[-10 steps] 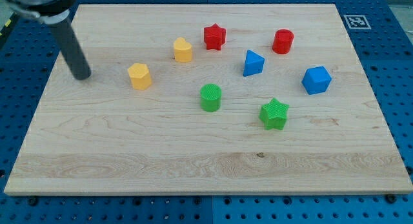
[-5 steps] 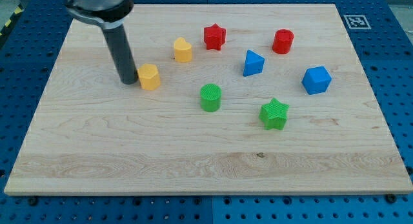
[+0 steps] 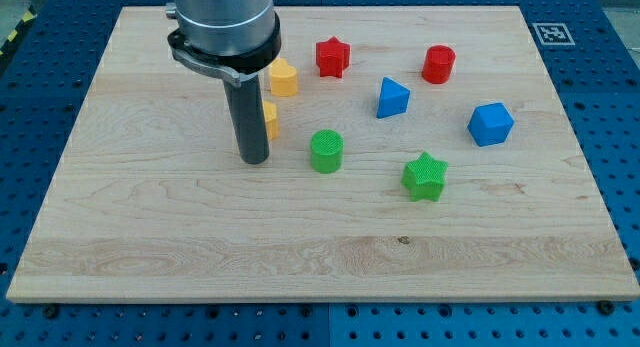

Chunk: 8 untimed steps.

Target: Adjust the yellow blocks with green circle in a diagonal line

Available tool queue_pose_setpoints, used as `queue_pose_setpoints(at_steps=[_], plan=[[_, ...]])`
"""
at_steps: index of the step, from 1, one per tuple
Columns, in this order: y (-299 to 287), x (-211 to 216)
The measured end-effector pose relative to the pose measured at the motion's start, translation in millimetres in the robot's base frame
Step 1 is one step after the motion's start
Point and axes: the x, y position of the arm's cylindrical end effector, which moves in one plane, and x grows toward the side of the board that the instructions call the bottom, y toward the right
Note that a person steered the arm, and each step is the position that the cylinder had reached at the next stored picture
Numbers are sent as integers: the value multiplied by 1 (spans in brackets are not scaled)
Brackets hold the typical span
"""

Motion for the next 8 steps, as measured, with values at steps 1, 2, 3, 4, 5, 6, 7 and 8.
queue_pose_setpoints(at_steps=[1, 2, 3, 4, 5, 6, 7, 8], plan=[[-7, -2], [-25, -15], [-18, -18], [-11, -34], [4, -53], [7, -59], [-29, -60], [-33, -91]])
